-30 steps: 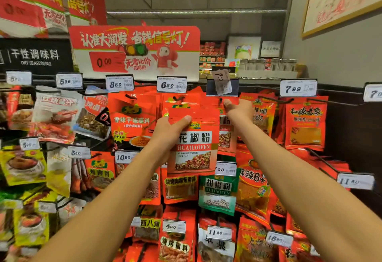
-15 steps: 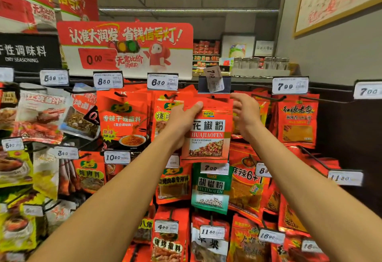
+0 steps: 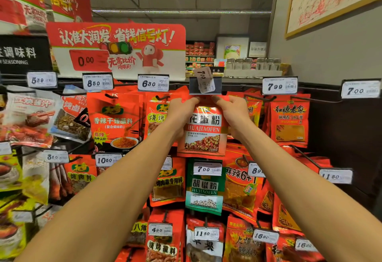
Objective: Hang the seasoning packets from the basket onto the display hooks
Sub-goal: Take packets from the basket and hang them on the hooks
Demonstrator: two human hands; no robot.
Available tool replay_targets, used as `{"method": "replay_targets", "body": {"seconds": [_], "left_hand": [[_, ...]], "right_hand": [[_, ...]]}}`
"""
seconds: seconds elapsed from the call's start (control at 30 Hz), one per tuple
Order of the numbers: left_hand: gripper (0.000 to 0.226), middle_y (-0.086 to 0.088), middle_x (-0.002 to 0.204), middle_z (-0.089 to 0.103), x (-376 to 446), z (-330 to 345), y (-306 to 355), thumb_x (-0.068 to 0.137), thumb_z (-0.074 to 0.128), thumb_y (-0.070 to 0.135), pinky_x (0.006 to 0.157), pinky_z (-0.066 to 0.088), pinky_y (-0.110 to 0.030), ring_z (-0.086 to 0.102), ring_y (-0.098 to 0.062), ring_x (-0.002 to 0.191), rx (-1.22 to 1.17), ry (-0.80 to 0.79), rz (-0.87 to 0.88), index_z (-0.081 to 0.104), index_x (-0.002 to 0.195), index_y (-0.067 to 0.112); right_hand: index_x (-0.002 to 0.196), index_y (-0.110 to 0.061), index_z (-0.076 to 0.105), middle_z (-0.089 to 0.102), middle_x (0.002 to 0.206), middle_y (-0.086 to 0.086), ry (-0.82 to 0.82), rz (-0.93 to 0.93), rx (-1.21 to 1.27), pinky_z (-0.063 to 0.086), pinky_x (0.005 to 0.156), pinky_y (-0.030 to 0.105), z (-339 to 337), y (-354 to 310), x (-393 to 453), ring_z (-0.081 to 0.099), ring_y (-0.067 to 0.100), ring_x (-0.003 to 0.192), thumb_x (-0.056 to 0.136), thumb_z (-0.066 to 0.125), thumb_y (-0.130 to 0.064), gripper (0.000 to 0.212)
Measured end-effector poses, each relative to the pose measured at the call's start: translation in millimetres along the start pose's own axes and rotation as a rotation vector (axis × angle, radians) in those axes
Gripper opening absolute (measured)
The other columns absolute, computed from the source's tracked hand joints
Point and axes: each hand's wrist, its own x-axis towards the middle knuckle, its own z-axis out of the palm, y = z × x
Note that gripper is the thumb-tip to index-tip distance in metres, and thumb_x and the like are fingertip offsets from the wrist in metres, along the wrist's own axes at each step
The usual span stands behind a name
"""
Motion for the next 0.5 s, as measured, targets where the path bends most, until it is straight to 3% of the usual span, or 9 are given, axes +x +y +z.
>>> {"method": "replay_targets", "body": {"seconds": [0.33, 0.5], "left_hand": [[0.022, -0.010, 0.079, 0.078, 2, 6, 6, 0.089, 0.072, 0.024, 0.055, 0.063, -0.039, 0.076, -0.025, 0.063, 0.021, 0.042, -0.055, 0.063, 0.104, 0.011], [0.018, -0.009, 0.077, 0.077, 1, 3, -4, 0.088, 0.075, 0.024, 0.047, 0.056, -0.029, 0.073, -0.020, 0.055, -0.009, 0.061, -0.034, 0.067, 0.098, 0.012]], "right_hand": [[0.069, -0.018, 0.065, 0.076, 0.078, 0.013, 0.132, 0.004, -0.067, 0.060, 0.072, 0.062, 10, -7, 4, 0.076, 0.031, 0.071, 0.087, 0.074, -0.025, 0.021], [0.074, -0.022, 0.070, 0.078, 0.079, 0.005, 0.071, 0.005, -0.053, 0.062, 0.076, 0.055, 8, 5, 2, 0.077, 0.026, 0.073, 0.086, 0.076, -0.025, 0.013]]}}
